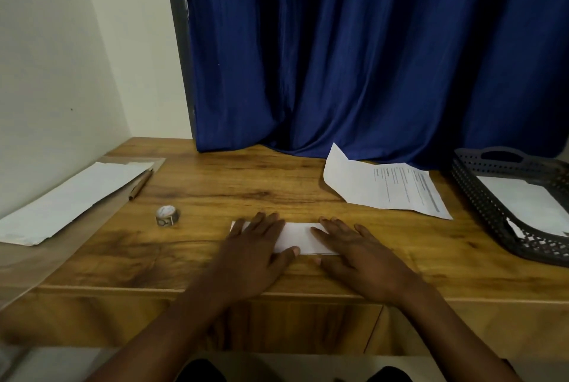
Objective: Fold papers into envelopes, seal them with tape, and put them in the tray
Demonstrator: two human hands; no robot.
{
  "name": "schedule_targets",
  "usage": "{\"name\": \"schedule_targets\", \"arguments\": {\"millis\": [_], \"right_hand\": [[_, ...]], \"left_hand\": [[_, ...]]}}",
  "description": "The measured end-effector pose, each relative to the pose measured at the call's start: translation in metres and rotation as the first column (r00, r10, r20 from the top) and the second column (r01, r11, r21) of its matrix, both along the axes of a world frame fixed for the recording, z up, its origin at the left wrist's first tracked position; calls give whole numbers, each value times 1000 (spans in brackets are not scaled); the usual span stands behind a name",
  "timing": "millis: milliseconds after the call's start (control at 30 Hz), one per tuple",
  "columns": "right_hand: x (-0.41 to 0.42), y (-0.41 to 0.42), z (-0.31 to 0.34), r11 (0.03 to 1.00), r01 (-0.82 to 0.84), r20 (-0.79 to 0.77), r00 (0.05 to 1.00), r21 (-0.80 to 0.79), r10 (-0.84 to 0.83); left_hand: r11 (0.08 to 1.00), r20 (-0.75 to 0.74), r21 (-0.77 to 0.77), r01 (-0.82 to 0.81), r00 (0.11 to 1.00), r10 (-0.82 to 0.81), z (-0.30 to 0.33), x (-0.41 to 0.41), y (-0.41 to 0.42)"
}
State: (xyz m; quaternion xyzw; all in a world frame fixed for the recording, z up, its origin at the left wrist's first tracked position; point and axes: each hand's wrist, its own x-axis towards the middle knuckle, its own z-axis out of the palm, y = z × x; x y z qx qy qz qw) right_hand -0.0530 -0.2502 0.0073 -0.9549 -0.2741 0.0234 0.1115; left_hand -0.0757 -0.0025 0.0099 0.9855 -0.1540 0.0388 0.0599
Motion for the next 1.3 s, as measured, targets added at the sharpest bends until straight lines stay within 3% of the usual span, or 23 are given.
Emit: {"name": "schedule_targets", "arguments": {"millis": [167,333,433,667,1000,1300], "right_hand": [[-2,6,1,994,79,18,997,69,-81],[-4,47,8,994,78,170,981,71,-89],[-4,83,5,992,31,66,997,125,-39],[0,94,-1,983,119,-92,990,138,-107],[14,40,-3,964,266,-10,964,7,-266],[14,42,18,976,216,-5,976,-12,-216]], "left_hand": [[997,-19,71,11,1000,-9,-8,3,0],[998,-15,62,22,1000,-21,-12,5,0],[995,-13,83,57,998,-56,-11,4,3],[992,-33,105,71,997,-68,-13,5,3],[986,-118,53,-161,979,166,-8,4,27],[988,-66,32,-148,986,150,-12,0,35]]}}
